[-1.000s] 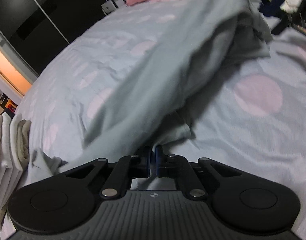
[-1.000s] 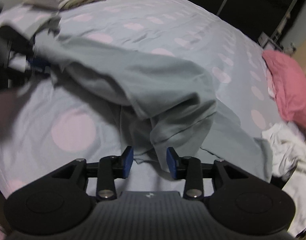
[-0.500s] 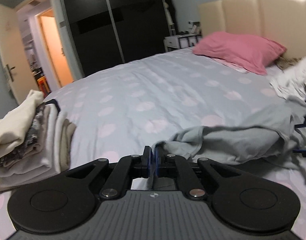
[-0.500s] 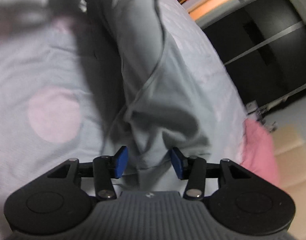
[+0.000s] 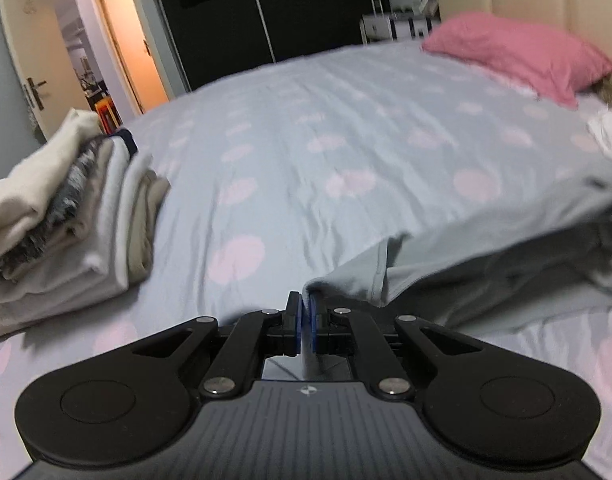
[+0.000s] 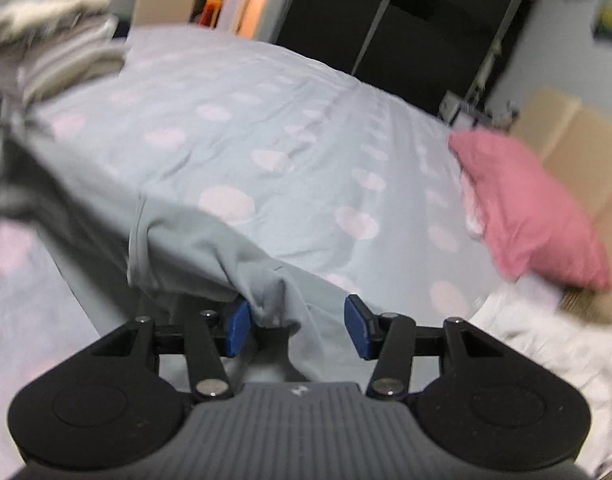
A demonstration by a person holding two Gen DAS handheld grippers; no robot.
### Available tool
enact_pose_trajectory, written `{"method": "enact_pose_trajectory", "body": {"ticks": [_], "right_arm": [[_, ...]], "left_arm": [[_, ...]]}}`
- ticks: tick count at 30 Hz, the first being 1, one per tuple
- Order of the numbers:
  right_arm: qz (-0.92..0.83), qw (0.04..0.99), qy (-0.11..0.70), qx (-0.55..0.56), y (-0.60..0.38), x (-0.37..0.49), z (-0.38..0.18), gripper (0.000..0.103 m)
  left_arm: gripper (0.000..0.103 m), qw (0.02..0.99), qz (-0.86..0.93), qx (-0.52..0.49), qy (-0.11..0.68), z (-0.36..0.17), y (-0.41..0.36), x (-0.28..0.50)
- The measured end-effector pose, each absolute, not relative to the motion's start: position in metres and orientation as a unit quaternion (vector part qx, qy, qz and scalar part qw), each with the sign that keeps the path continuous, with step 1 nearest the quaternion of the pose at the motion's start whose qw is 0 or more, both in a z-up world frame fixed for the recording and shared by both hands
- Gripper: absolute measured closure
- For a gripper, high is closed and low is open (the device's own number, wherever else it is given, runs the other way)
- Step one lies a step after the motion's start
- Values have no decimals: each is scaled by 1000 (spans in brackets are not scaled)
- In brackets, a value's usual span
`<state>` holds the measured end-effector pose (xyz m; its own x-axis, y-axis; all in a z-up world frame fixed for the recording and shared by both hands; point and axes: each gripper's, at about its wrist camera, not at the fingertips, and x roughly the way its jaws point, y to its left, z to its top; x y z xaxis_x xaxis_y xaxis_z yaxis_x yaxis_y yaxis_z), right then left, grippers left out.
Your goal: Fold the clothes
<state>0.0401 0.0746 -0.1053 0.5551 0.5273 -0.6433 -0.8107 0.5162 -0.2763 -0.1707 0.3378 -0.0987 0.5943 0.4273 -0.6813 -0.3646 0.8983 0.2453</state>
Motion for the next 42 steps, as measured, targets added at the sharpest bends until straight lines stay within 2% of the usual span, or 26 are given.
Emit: {"method": "enact_pose_trajectory", "body": {"ticks": [3,9,13,24,36,40,41,42], "right_arm": [[432,817,240,-296,78,30,-106,49],[483,771,141,-389,86,-31,-120,52],[509,726,61,-458,90,-72,-134,64],[485,627,37,-609,106,-96,-209,76],[382,525,-117,-752,93,-109,-263,76],[366,510,-136,-766,89,-109,-270,76],[365,512,-139,-765,89,-109,-270,79],[367,516,-136,-762,89,-109,-267,88]], "left_arm": [[101,886,217,46,408,-110,334,-169],[101,887,213,42,408,-109,333,-171],[101,888,212,35,406,-107,334,-172],[101,889,211,37,406,-105,332,-172],[100,889,210,35,406,-105,332,-173],[100,889,210,36,405,-105,331,-175],[100,889,209,37,405,-105,331,-175],[100,890,208,39,404,-105,330,-176]]}}
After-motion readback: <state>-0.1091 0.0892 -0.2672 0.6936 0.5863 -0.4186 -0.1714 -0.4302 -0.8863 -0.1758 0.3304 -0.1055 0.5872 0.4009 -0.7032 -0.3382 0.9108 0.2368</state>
